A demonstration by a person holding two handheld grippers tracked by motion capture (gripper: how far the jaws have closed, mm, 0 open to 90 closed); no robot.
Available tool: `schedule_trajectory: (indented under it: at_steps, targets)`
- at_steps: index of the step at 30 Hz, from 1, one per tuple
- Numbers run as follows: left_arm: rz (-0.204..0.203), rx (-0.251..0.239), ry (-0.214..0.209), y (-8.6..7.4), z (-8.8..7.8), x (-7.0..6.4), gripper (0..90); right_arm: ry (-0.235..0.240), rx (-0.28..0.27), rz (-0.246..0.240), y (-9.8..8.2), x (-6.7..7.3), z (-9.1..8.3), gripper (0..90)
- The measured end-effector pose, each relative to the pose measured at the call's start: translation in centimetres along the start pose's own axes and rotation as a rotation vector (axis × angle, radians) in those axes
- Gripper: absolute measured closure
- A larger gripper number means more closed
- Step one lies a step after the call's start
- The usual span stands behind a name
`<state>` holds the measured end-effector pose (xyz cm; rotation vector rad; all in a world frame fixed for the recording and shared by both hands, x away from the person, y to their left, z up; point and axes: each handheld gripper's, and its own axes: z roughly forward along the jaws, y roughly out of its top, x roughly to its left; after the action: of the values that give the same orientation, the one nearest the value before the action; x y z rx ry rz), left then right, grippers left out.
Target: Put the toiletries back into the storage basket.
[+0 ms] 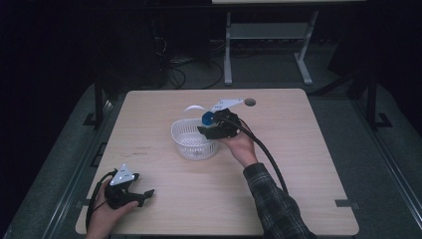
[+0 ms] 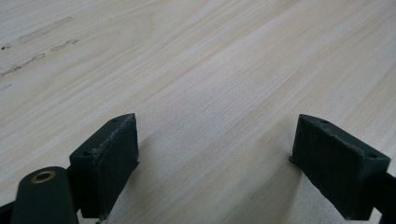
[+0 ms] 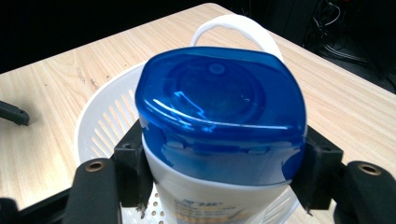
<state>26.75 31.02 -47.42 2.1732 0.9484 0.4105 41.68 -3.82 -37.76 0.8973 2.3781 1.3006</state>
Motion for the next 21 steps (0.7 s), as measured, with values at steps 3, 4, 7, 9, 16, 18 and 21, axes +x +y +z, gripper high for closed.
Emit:
schedule_trajectory:
  at_steps: [3,4,7,9,16,18,21]
  targets:
    - [0.0,0.0,0.0,0.0,0.0,0.0,13.6,-0.002,0.01,-0.003,-0.21,-0.04,0.13,33.6]
    - [0.0,0.0,0.0,0.0,0.0,0.0,13.5,-0.001,0.014,-0.004,-0.28,-0.08,0.2,33.5]
    - [0.0,0.001,-0.001,0.0,0.0,0.0,13.6,-0.002,0.023,-0.004,-0.49,-0.12,0.35,33.4]
    - [0.0,0.0,-0.001,0.0,0.0,0.0,13.6,-0.001,0.021,-0.002,-0.49,-0.13,0.33,33.3]
    - [0.001,0.0,0.0,0.0,0.0,0.0,13.6,0.017,0.026,0.01,-0.44,-0.14,0.33,25.9]
    - [0.0,0.0,0.001,-0.01,0.01,-0.01,13.6,0.025,0.041,0.014,-0.47,-0.04,0.45,22.7]
    - [0.0,-0.001,0.0,0.0,0.01,0.0,13.6,0.02,0.049,0.019,-0.53,-0.1,0.41,17.7]
